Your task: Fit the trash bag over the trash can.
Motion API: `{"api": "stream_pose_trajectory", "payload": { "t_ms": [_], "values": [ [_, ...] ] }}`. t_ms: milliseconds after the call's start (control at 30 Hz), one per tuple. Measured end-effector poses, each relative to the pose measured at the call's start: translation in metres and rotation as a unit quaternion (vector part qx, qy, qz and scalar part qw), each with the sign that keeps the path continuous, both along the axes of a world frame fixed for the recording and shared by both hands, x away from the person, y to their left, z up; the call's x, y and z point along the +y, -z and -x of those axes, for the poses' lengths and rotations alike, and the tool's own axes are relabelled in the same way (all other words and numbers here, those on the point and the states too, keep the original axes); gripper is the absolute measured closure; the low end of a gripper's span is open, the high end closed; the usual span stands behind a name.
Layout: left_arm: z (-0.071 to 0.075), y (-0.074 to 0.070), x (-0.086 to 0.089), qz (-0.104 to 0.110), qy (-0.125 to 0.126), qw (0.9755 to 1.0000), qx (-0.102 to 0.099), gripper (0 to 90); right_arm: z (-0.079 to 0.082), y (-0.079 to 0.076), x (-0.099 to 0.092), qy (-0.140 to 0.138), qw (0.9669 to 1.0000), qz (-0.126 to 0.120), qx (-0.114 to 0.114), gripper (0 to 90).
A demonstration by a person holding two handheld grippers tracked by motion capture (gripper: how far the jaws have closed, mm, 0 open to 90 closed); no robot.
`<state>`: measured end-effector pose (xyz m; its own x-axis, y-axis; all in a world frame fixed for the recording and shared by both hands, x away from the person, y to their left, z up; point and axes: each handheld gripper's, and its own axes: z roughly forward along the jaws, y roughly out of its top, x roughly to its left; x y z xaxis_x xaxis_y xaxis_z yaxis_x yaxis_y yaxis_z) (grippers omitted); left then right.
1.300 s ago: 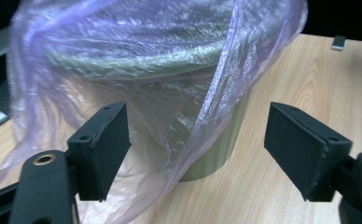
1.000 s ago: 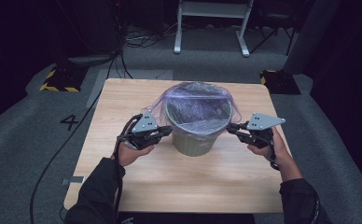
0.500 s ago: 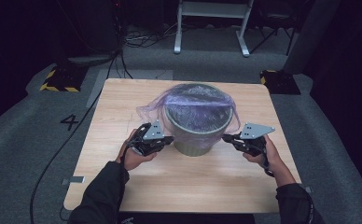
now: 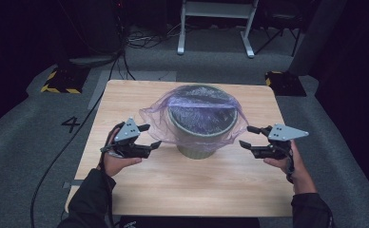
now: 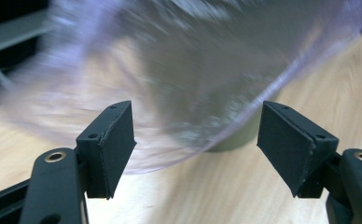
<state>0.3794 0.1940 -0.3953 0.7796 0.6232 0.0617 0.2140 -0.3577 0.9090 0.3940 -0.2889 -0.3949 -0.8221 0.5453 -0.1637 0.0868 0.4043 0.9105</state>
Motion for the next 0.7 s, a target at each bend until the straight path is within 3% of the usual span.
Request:
{"api": "stream_pose_trajectory", "payload": {
  "t_ms": [33, 67, 100, 167, 333, 400, 600, 700],
  "values": [
    [0.000, 0.000, 0.000, 0.000, 0.000, 1.0000, 0.000, 27.2, 0.000, 0.000, 0.000, 0.000, 1.0000, 0.000, 0.000, 36.7],
    [-0.003, -0.008, 0.007, 0.019, -0.016, 0.9996, -0.009, 29.3, -0.002, -0.009, -0.008, 0.032, 0.9994, -0.011, -0.011, 37.7],
    [-0.007, -0.014, 0.007, 0.026, -0.024, 0.9992, -0.016, 29.7, -0.003, -0.012, -0.011, 0.044, 0.9988, -0.013, -0.015, 38.4],
    [-0.013, -0.022, 0.005, 0.027, -0.027, 0.9990, -0.024, 30.0, -0.009, -0.020, -0.015, 0.058, 0.9978, -0.031, -0.016, 39.6],
    [-0.033, -0.033, -0.007, 0.015, -0.029, 0.9991, -0.026, 33.5, -0.016, -0.035, -0.011, 0.071, 0.9967, -0.022, -0.032, 40.6],
    [-0.047, -0.038, -0.019, -0.024, -0.037, 0.9987, -0.027, 34.4, -0.025, -0.041, -0.004, 0.072, 0.9965, -0.020, -0.036, 41.9],
    [-0.070, -0.044, -0.027, -0.031, -0.048, 0.9982, -0.021, 42.4, -0.041, -0.044, 0.014, 0.069, 0.9968, 0.012, -0.039, 46.3],
    [-0.076, -0.043, -0.030, -0.032, -0.045, 0.9983, -0.019, 47.1, -0.045, -0.044, 0.019, 0.081, 0.9957, 0.020, -0.040, 49.9]
  ]
}}
